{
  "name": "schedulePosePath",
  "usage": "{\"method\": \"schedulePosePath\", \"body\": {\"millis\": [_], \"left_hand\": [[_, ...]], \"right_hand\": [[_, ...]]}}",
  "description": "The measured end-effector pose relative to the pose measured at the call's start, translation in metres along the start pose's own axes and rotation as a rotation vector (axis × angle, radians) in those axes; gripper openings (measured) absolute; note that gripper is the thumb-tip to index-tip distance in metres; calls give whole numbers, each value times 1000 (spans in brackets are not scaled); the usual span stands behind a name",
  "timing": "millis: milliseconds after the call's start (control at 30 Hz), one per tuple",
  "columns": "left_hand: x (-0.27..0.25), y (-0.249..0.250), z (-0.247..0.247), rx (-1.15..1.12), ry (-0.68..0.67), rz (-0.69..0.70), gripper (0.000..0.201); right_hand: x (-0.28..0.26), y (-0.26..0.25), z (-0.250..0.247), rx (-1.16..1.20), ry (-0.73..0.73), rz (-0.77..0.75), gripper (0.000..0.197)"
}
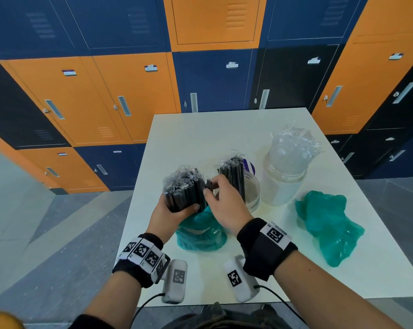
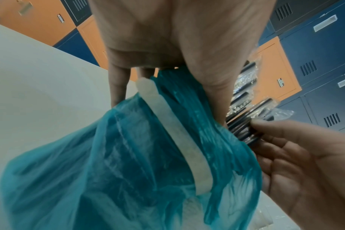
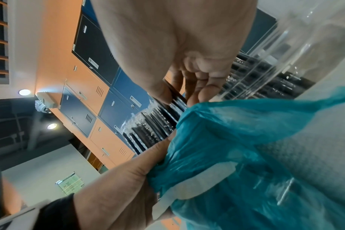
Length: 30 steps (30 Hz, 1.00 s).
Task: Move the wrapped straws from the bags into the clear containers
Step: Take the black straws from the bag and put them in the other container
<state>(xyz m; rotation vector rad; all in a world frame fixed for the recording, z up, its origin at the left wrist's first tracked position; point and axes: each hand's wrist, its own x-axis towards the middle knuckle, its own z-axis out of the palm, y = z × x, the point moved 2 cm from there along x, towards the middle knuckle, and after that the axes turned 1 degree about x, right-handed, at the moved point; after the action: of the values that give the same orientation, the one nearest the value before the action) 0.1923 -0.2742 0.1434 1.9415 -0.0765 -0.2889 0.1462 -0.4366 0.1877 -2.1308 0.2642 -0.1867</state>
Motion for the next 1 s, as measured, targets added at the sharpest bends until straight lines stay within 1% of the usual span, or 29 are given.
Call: {"method": "schedulePosePath", "body": {"millis": [100, 200, 267, 400, 467, 533, 600, 667, 800, 933, 1000], "left_hand": [[2, -2, 0, 0, -14, 9, 69], [4, -6, 0, 0, -31, 16, 81], [5, -6, 0, -8, -36, 10, 84], [5, -6, 2, -19, -42, 7, 82], [5, -6, 2, -1, -35, 3, 81], [5, -6, 1, 13, -22, 6, 76], [3, -2, 2, 19, -6, 10, 71], [3, -1, 2, 15, -2, 16, 70], [4, -1, 2, 10, -13, 19, 80], [4, 0, 2, 26, 0, 12, 72], [3, 1, 3, 20, -8, 12, 72]], "right_hand": [[-3, 1, 1, 62, 9, 1, 22], [-4, 1, 0, 118, 0, 16, 26], [-4, 1, 1, 120, -28, 14, 28], [-4, 1, 0, 97, -39, -24, 21], [-4, 1, -2, 71, -15, -51, 18], [-3, 0, -4, 47, 12, -64, 16], [-1, -1, -6, 72, 51, -61, 16], [0, -4, -10, 105, 76, -65, 17], [5, -15, -26, 102, 84, -110, 13], [14, -38, -56, 188, 32, -118, 23], [19, -49, -74, 203, 66, -132, 22]]}}
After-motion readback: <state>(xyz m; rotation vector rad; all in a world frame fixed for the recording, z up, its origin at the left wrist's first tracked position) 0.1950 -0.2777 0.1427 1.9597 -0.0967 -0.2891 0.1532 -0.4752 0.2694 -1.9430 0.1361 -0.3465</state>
